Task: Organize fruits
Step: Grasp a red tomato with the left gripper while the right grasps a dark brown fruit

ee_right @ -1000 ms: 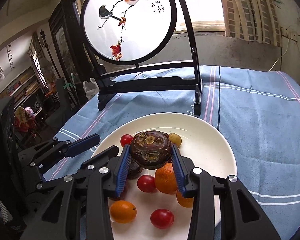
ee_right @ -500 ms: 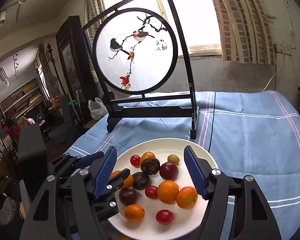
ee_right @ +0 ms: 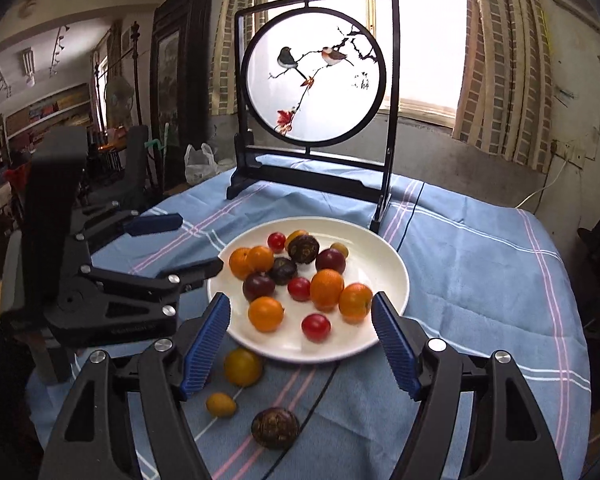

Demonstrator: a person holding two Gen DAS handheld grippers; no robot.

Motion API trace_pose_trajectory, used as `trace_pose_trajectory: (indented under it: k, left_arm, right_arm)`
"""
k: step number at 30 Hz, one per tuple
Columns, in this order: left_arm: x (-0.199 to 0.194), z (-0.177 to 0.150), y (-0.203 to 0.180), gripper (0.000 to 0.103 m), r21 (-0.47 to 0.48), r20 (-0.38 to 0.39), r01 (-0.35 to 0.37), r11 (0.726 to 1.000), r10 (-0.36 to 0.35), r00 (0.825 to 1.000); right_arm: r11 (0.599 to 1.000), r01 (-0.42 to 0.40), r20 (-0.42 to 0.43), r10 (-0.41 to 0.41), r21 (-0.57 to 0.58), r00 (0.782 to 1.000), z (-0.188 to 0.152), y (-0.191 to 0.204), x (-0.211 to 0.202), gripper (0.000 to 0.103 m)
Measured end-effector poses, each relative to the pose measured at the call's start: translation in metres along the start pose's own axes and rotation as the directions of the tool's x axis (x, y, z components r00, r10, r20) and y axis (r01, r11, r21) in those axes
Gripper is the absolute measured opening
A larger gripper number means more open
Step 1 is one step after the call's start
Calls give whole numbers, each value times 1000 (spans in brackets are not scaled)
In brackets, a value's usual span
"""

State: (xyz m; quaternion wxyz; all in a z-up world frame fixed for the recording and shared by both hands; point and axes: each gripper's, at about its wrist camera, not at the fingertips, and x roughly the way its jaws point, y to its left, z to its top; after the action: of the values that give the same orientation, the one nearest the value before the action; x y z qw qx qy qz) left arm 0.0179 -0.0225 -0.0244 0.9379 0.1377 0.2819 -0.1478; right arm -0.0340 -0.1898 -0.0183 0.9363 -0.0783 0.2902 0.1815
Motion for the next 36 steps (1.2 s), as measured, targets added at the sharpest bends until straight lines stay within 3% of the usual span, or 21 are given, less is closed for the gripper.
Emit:
trace_pose_trajectory:
  k: [6,12,15,18,26,36]
  left_arm:
    - [-14,-48,9,69,-4,-95,72,997,-72,993]
    - [-12,-80,0,69,74,-162,86,993,-73,984]
    - [-9,-87,-8,69,117,-185,118,986,-95,978]
    - [-2,-88,-13,70,143,-201,137,980,-107,974]
    - [21,-82,-22,70,123,-239,187,975,-154,959]
    - [46,-77,-30,66,99,-274,178,979,-145,951]
  right_arm:
    - [994,17,-178,-35,-106,983,-52,15,20,73]
    - [982,-2,-288,-54,-189,956,-72,29,55,71]
    - [979,-38,-346,-34,-201,937,-76,31,70,59]
    - [983,-73,-354,9,-167,935,-74,28,69,43]
    - [990,-72,-289,34,-122,957,-67,18,44,43]
    - [991,-96,-296,64,-94,953,-72,17,48,43]
